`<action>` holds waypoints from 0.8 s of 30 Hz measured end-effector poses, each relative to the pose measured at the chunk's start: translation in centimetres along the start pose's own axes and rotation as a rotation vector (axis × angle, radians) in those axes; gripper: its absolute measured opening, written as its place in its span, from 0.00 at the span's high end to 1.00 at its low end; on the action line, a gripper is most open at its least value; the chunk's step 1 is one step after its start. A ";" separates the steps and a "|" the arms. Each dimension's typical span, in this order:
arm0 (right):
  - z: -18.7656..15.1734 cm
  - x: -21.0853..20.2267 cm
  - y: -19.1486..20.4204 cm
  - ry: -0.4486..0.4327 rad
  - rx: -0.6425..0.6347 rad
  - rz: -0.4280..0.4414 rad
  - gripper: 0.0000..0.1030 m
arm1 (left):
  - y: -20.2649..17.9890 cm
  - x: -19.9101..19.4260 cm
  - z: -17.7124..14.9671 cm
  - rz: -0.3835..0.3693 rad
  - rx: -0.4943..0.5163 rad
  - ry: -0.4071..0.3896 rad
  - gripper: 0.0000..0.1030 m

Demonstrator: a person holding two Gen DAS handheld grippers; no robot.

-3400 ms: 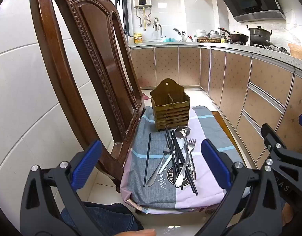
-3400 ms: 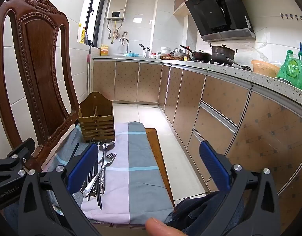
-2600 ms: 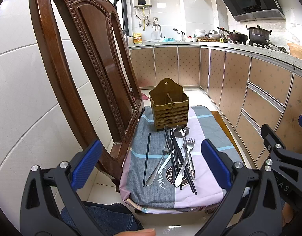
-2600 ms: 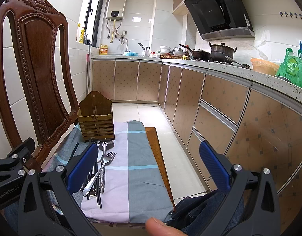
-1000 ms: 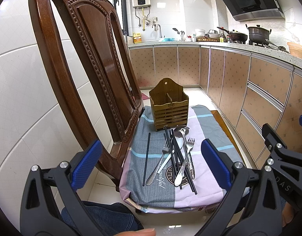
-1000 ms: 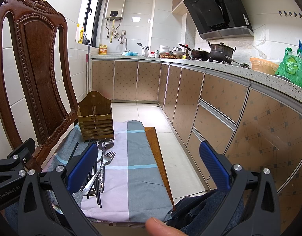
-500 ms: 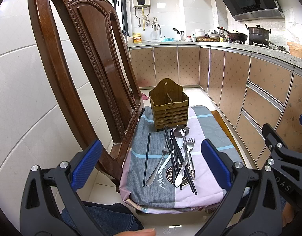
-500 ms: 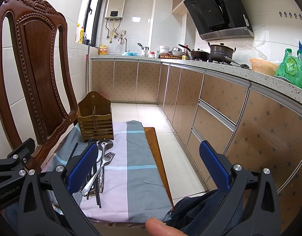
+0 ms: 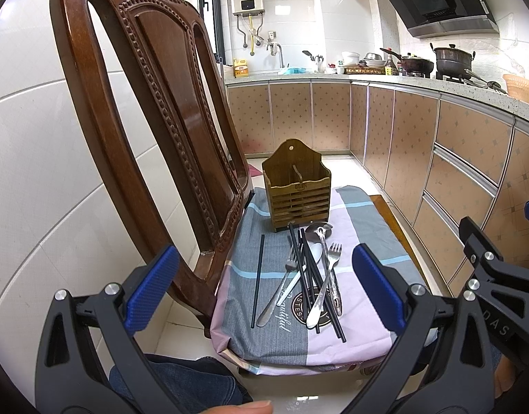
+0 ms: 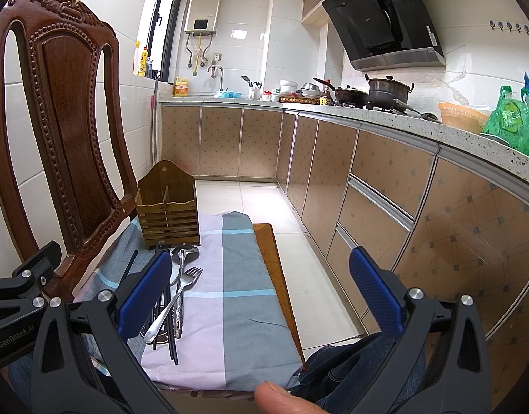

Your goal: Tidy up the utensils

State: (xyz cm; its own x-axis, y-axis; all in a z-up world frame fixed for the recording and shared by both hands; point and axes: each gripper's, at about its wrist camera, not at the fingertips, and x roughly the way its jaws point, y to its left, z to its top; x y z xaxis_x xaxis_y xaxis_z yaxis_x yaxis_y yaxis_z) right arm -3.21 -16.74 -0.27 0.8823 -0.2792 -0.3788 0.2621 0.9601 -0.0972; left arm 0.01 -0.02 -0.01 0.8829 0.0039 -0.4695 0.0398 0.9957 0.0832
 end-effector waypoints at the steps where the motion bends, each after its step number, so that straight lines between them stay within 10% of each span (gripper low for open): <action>1: 0.0 0.0 0.0 0.000 0.000 0.000 0.02 | 0.0 0.0 0.0 0.000 0.000 0.000 0.04; 24: 0.1 -0.1 0.3 -0.002 -0.002 -0.001 0.02 | 0.0 0.0 0.0 0.001 0.001 0.000 0.04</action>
State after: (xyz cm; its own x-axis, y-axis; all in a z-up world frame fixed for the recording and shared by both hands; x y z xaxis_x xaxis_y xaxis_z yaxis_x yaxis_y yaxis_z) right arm -3.21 -16.47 -0.18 0.8827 -0.2803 -0.3773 0.2622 0.9599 -0.0996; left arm 0.01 -0.02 -0.01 0.8829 0.0050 -0.4696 0.0392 0.9957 0.0843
